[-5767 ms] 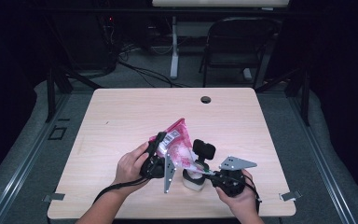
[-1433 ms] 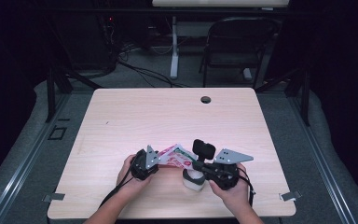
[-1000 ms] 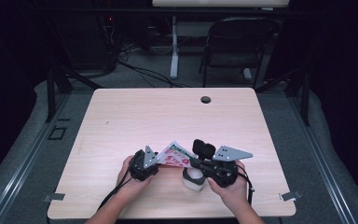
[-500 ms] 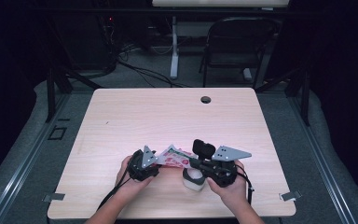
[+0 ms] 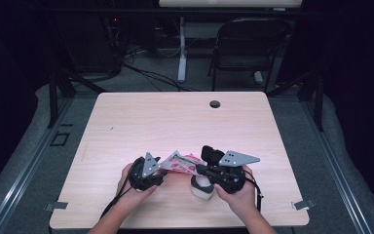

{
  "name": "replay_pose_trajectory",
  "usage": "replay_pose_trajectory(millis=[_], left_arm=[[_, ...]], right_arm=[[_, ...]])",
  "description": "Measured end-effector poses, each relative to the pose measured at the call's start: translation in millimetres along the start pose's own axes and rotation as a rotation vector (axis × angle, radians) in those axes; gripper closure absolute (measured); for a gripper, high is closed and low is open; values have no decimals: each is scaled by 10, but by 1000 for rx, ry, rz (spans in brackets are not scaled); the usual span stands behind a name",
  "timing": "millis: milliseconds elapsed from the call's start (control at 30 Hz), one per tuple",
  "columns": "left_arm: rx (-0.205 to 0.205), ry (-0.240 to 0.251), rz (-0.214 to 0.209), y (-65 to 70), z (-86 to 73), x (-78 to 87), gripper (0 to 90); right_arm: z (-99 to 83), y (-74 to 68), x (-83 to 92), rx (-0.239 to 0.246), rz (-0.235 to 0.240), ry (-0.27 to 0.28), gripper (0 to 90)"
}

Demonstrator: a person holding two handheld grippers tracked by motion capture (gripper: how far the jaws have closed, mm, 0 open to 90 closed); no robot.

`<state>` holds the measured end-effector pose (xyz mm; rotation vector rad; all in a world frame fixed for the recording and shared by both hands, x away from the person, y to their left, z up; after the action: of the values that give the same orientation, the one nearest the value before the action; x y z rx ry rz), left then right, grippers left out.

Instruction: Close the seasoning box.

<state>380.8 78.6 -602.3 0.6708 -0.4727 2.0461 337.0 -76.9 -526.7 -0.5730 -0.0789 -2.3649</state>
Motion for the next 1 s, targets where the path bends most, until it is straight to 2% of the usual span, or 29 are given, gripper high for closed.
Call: replay_pose_trajectory(millis=[100, 200, 400, 600, 767, 833, 1000], left_arm=[[-11, 10, -2, 22, 33, 41, 495], [-25, 16, -12, 63, 56, 53, 544], [-52, -2, -34, 121, 55, 26, 632], [-51, -9, -38, 107, 47, 23, 701], [-44, -16, -40, 101, 30, 20, 720], [-45, -16, -40, 98, 28, 20, 731], [-36, -13, -44, 97, 28, 20, 739]], right_arm=[[7, -8, -12, 3, 2, -1, 900], [20, -17, -27, 4, 8, 1, 900], [29, -32, -50, 12, 12, 0, 900], [36, -27, -54, 7, 11, 1, 900], [41, -42, -67, -4, 25, -6, 900], [46, -41, -76, -13, 24, -4, 834], [57, -40, -77, -12, 17, 0, 777]])
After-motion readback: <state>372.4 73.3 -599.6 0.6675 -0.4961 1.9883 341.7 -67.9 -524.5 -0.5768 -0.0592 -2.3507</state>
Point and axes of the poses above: each handheld gripper's, and its own axes: x roughly backward along the jaws, z roughly out of its top, y roughly to its right, the point moved 10 cm from there along -x, roughly forward along the jaws, and after that the axes turned 13 degrees about -z, right-handed, at the moved point
